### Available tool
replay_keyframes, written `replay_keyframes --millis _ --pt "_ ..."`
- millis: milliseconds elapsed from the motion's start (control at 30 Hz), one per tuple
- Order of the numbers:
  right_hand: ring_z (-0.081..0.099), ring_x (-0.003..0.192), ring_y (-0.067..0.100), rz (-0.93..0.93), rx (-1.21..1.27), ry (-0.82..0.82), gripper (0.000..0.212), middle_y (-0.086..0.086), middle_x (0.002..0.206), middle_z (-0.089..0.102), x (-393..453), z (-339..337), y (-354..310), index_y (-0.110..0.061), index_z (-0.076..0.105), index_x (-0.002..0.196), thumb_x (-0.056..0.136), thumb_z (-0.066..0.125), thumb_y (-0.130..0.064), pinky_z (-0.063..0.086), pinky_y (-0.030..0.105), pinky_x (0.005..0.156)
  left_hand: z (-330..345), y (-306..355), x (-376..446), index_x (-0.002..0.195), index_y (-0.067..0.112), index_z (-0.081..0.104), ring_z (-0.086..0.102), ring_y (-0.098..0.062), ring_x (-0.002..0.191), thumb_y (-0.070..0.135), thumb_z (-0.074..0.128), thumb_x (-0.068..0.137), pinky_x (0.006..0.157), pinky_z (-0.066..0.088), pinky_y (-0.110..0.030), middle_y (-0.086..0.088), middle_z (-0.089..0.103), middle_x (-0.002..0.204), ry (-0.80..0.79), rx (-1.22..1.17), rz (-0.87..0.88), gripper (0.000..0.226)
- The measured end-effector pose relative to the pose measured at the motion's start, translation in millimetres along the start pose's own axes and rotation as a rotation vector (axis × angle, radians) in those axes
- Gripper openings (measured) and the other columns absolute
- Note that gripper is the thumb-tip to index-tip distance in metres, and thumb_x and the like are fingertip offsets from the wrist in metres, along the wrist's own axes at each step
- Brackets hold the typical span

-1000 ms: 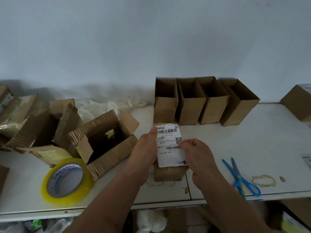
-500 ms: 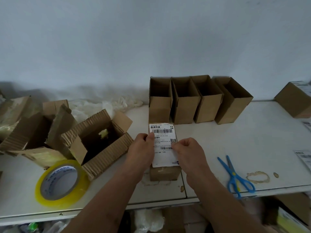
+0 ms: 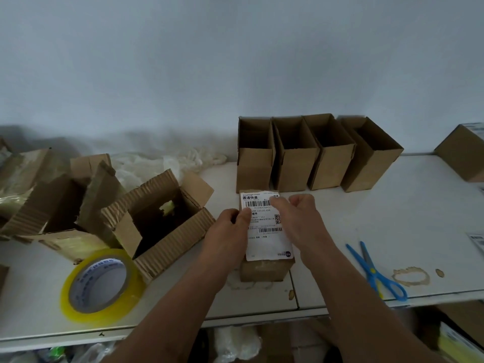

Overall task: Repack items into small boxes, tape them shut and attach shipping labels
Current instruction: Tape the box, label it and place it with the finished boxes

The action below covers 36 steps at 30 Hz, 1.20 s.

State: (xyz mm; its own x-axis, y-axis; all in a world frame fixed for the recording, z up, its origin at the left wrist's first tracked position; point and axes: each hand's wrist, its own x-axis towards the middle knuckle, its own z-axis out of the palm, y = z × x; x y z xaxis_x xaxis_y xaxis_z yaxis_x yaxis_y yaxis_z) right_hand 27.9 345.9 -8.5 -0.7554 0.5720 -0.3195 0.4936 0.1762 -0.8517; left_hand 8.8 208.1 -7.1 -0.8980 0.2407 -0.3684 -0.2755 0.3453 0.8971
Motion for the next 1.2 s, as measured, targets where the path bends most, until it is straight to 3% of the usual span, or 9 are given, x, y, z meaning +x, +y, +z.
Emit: replay_keyframes --millis 67,167,300,400,667,800,900,1000,1200 --pt "0.055 0.119 0.024 -0.092 -0.170 0.022 0.079 0.005 0.142 0.045 8 2 -4 -0.023 0.029 0.145 0.083 0.052 -0.067 0.049 0.048 0.098 -1 -1 -5 0.130 0.027 0.052 0.057 0.003 0.083 0.046 0.039 0.103 0.056 0.040 -0.012 0.012 0.062 0.106 -0.029 0.025 0.013 0.036" --pt "0.041 0.135 0.028 -0.210 -0.399 0.017 0.081 0.005 0.154 0.033 14 10 -12 -0.026 0.023 0.151 0.087 0.041 -0.073 0.039 0.051 0.108 2 -10 -11 0.123 0.033 0.052 0.062 0.001 0.082 0.048 0.037 0.103 0.058 0.046 -0.013 0.014 0.063 0.102 -0.037 -0.031 0.019 0.029" --pt "0.040 0.132 0.029 -0.222 -0.565 -0.027 0.070 0.006 0.150 0.037 21 21 -10 -0.027 0.028 0.149 0.093 0.031 -0.069 0.037 0.047 0.105 18 -27 -12 0.105 0.036 0.055 0.066 -0.008 0.089 0.047 0.035 0.103 0.076 0.059 -0.034 0.005 0.065 0.104 0.017 -0.046 0.064 0.023" --pt "0.050 0.120 0.028 -0.195 -0.547 -0.037 0.064 0.008 0.140 0.044 25 26 -5 -0.024 0.032 0.143 0.095 0.031 -0.066 0.043 0.044 0.100 28 -39 -10 0.122 0.033 0.055 0.064 -0.005 0.090 0.042 0.031 0.104 0.074 0.056 -0.026 0.006 0.063 0.110 0.088 -0.038 0.134 0.031" --pt "0.056 0.106 0.026 -0.233 -0.509 -0.019 0.055 0.009 0.132 0.046 28 34 1 -0.021 0.036 0.134 0.097 0.035 -0.061 0.049 0.044 0.092 31 -48 -6 0.123 0.040 0.053 0.064 0.002 0.087 0.039 0.030 0.105 0.069 0.053 -0.016 0.012 0.065 0.105 0.115 -0.043 0.127 0.029" --pt "0.054 0.110 0.025 -0.221 -0.613 -0.022 0.057 0.007 0.133 0.047 28 32 -1 -0.023 0.035 0.135 0.096 0.029 -0.065 0.045 0.041 0.092 34 -48 -5 0.124 0.040 0.053 0.064 -0.001 0.086 0.039 0.029 0.105 0.066 0.051 -0.017 0.012 0.065 0.105 0.141 -0.040 0.123 0.030" --pt "0.048 0.121 0.028 -0.228 -0.764 0.029 0.065 0.009 0.137 0.046 26 31 -9 -0.020 0.036 0.138 0.095 0.024 -0.067 0.039 0.045 0.100 36 -50 -6 0.126 0.040 0.054 0.063 0.000 0.090 0.040 0.028 0.105 0.076 0.054 -0.024 0.014 0.064 0.108 0.165 -0.049 0.130 0.033" --pt "0.034 0.137 0.031 -0.295 -0.862 0.061 0.073 0.010 0.152 0.031 22 34 -18 -0.018 0.033 0.146 0.095 0.021 -0.069 0.028 0.050 0.109 39 -52 -6 0.127 0.037 0.055 0.061 0.001 0.090 0.043 0.025 0.105 0.078 0.053 -0.026 0.013 0.064 0.107 0.174 -0.051 0.141 0.038" --pt "0.035 0.133 0.034 -0.326 -0.889 -0.041 0.056 0.009 0.150 0.029 24 38 -13 -0.021 0.033 0.145 0.101 0.023 -0.055 0.034 0.049 0.106 45 -55 -4 0.133 0.034 0.053 0.058 0.000 0.103 0.045 0.023 0.105 0.094 0.049 -0.028 0.014 0.062 0.118 0.192 -0.131 0.140 0.043"
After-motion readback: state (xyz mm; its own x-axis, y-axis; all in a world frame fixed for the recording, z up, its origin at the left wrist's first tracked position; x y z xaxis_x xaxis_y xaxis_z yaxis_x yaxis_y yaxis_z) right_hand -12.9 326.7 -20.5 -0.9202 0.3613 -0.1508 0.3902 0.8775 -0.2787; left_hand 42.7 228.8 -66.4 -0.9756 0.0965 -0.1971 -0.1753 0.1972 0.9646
